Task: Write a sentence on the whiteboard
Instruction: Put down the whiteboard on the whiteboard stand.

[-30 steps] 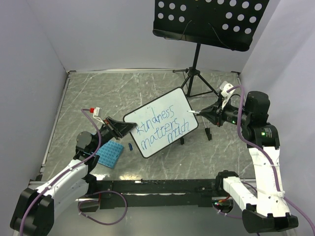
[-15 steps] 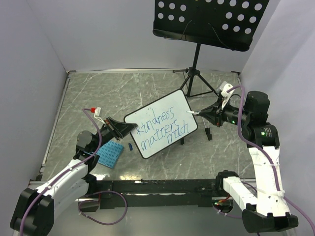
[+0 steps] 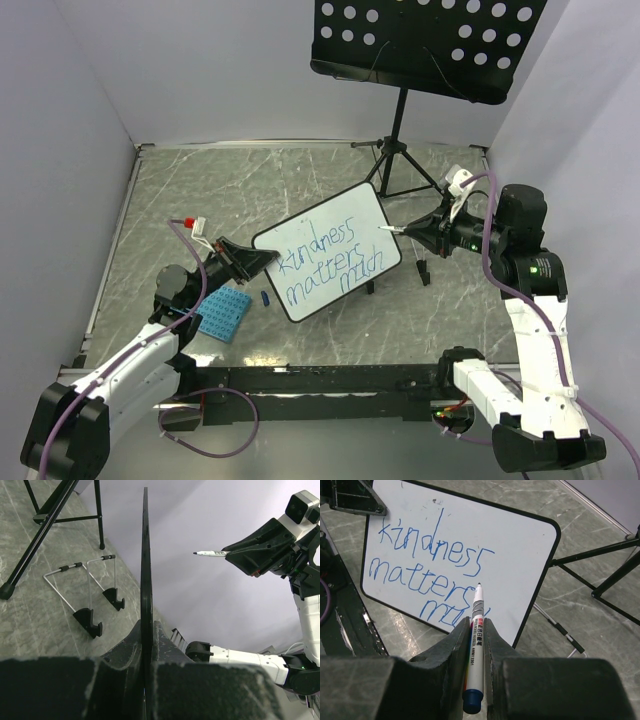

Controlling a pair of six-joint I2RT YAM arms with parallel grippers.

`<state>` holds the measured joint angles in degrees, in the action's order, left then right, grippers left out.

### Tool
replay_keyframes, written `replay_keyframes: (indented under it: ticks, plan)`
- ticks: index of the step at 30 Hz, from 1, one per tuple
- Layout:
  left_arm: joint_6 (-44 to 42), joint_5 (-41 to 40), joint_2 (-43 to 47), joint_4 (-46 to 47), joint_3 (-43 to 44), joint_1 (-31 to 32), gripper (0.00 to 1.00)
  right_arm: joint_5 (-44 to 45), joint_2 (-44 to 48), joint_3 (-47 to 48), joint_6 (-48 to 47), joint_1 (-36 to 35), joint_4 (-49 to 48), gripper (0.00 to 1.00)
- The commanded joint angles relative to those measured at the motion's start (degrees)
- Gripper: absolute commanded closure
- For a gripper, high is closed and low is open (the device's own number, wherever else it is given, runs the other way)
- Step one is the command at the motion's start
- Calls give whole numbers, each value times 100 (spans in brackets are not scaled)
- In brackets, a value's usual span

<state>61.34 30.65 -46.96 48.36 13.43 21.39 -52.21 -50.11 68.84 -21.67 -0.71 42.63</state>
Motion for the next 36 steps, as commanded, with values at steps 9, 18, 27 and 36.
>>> replay_keyframes:
  ticks: [9,18,27,36]
  plan:
    - [-131,63,249,455,432,-21,99,-132,27,-64,5,45,-176,100]
    - [-412,213,170,253,669,-21,99,-123,45,-37,23,36,-185,100]
    - [-421,257,-6,420,687,-21,99,-141,36,-81,23,184,-229,100]
    - [-632,283,-182,350,845,-21,99,-167,27,-90,49,220,-255,100]
